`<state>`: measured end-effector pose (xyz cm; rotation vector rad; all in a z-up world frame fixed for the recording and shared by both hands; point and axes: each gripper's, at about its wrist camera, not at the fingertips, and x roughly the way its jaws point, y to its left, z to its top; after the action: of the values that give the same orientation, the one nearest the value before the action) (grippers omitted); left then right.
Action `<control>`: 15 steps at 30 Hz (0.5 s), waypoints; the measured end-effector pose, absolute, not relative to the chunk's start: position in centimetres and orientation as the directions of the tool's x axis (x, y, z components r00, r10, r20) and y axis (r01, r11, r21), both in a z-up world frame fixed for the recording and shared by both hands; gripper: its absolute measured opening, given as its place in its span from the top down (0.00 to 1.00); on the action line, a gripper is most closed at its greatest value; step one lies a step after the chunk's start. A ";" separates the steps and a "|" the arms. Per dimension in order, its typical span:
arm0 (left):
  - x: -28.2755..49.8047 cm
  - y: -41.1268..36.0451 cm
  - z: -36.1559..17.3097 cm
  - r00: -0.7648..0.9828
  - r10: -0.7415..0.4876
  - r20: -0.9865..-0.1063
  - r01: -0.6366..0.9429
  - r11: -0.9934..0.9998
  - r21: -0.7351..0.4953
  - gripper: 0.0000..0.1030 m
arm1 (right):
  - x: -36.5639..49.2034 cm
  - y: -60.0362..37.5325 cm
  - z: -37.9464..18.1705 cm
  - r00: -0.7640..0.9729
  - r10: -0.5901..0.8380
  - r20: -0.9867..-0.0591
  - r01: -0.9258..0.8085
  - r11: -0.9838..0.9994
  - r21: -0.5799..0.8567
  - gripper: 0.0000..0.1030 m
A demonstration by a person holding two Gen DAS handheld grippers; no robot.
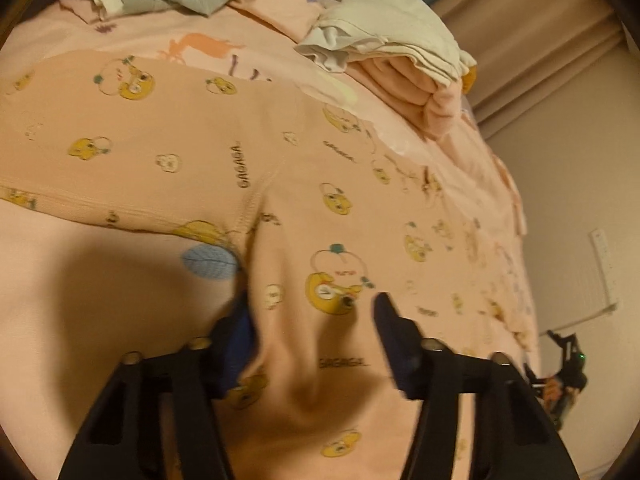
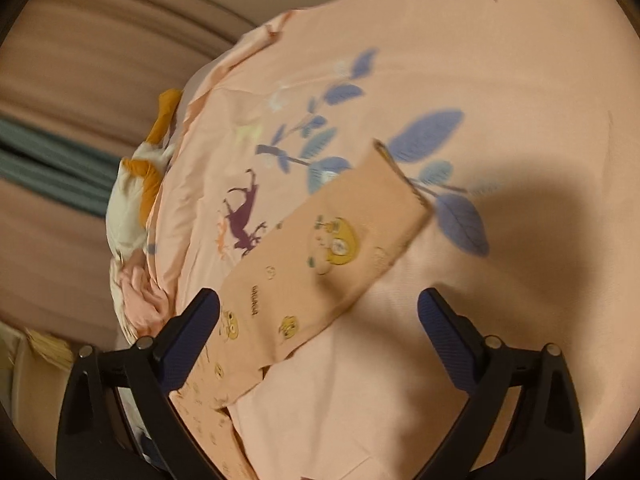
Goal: Fold small clothes
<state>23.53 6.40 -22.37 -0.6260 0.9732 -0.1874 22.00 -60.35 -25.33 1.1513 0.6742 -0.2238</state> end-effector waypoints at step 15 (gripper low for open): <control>24.4 8.9 -24.5 0.599 -0.367 -0.711 -0.162 0.815 -0.557 0.88 | 21.8 -63.6 -29.2 0.842 0.026 -0.540 0.507 0.308 0.805 0.97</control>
<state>24.42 8.89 -24.53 -0.6302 0.9364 -0.1284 21.79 -63.56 -29.24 1.2283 0.5082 -0.3366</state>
